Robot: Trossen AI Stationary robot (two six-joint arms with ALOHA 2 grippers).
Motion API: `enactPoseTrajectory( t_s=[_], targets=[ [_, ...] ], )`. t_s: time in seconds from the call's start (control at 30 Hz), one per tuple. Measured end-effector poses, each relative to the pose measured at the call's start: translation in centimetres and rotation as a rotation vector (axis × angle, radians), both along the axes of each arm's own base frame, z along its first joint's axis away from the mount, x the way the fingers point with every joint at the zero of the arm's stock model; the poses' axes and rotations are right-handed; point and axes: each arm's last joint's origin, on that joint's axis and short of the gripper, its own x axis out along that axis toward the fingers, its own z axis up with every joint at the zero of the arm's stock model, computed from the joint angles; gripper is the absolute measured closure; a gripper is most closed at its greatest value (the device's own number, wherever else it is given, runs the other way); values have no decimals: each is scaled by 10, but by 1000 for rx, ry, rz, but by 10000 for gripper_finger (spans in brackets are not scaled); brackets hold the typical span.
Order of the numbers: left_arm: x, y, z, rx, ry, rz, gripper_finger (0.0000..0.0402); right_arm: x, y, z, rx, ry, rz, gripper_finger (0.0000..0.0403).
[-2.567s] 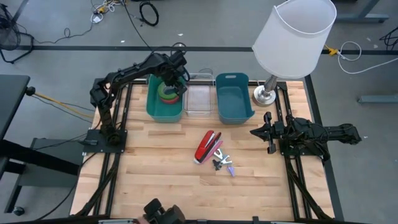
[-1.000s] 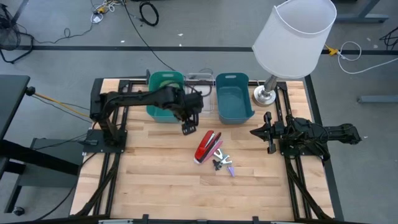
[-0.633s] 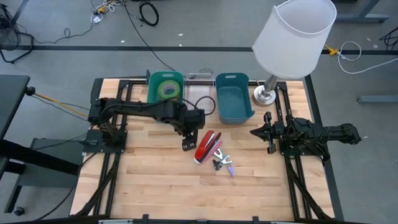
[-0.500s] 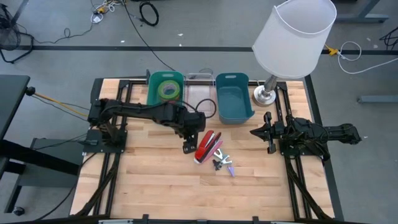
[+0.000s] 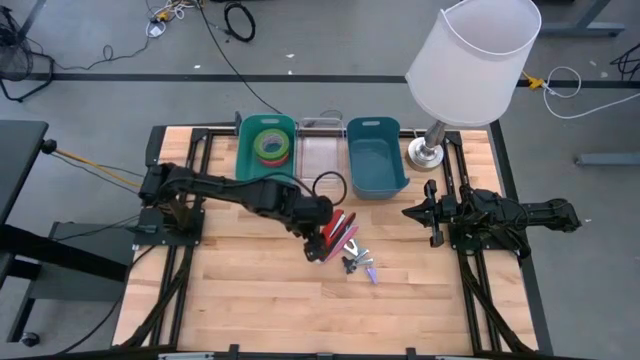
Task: Pick and place Stapler, Stapler remover, tape
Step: Put the red stapler into the transparent bin
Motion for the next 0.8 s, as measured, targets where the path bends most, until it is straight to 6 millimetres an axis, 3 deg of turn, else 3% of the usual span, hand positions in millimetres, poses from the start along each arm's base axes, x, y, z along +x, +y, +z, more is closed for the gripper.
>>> enactPoseTrajectory(
  t_s=[0.53,0.8],
  targets=[
    [1,-12,2,-31,-32,31,152,0,0,0,0,0,0,387],
    [4,-12,-5,-43,-11,134,99,0,0,0,0,0,0,387]
  ],
)
